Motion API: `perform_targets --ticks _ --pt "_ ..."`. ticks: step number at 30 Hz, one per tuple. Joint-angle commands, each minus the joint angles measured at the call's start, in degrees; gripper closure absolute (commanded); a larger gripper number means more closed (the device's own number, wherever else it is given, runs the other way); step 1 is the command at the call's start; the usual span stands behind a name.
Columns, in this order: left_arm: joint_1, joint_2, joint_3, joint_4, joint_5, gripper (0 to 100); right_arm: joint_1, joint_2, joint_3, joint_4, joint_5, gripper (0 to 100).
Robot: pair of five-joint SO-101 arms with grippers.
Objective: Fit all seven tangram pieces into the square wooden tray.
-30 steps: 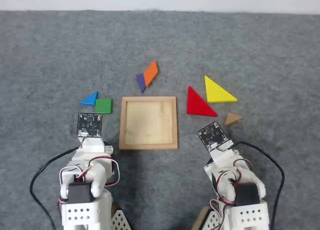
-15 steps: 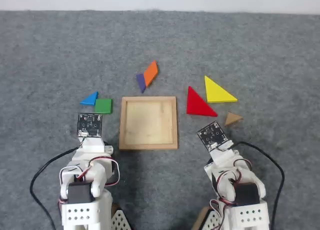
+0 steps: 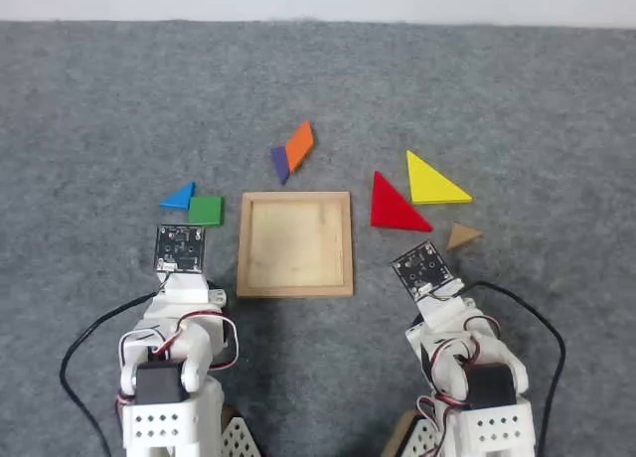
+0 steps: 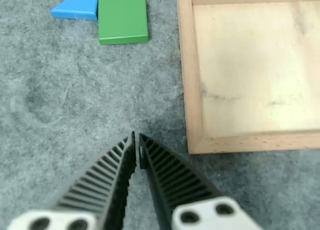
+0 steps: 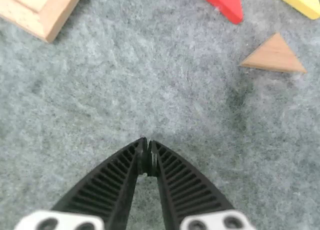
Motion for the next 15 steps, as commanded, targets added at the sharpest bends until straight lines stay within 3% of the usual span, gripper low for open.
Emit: perform_targets --ticks 1,7,13,15 --pt "0.3 0.0 -0.7 0.3 0.3 99 0.7 -0.7 1.1 0.4 0.4 99.0" --pt "-0.3 -0.1 -3.1 -5.0 -0.9 98 0.6 -0.7 1.1 0.0 0.4 98.7" --pt "-9.8 -0.1 -14.5 -12.0 -17.8 98 -0.5 -0.6 -1.0 -10.6 0.3 98.7" --pt "-11.2 0.0 -16.1 -16.7 -19.7 98 -1.3 -0.6 -4.8 -12.1 -0.1 98.9"
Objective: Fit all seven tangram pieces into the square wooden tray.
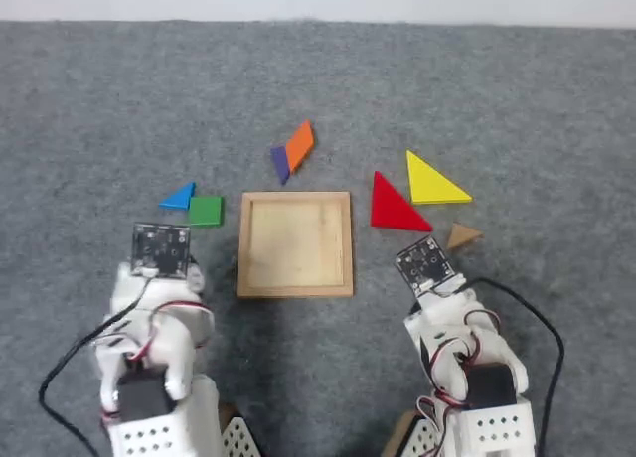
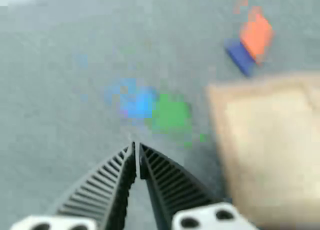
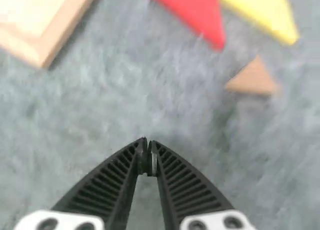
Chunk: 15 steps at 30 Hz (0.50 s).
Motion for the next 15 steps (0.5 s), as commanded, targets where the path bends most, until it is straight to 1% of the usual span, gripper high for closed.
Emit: perform_targets --ticks 1,4,7,9,10,12,15 --pt "-4.2 0.3 -6.8 -10.2 -6.9 98 -2.3 -0.2 -7.6 -3.6 -1.5 98.9" --pt "-4.7 0.4 -7.0 -12.1 -6.5 98 -6.9 -0.1 -14.2 -2.8 -9.7 98.9" --pt "-2.5 0.5 -7.9 -12.1 -6.4 98 -15.3 2.4 -17.3 -3.3 -18.8 98.7" --pt "-1.0 1.3 -9.3 -11.3 -6.4 98 -19.6 6.5 -17.1 -5.9 -24.0 98.7" --pt "-0.2 2.9 -9.7 -11.9 -6.8 98 -20.5 9.1 -16.6 -8.0 -25.6 98.6" --pt "0.6 8.7 -10.4 -15.2 -6.8 97 -20.7 14.2 -15.2 -12.7 -25.6 98.6" --pt "0.7 22.4 -16.8 -16.6 -6.6 93 -20.0 20.2 -12.9 -17.3 -24.7 98.6"
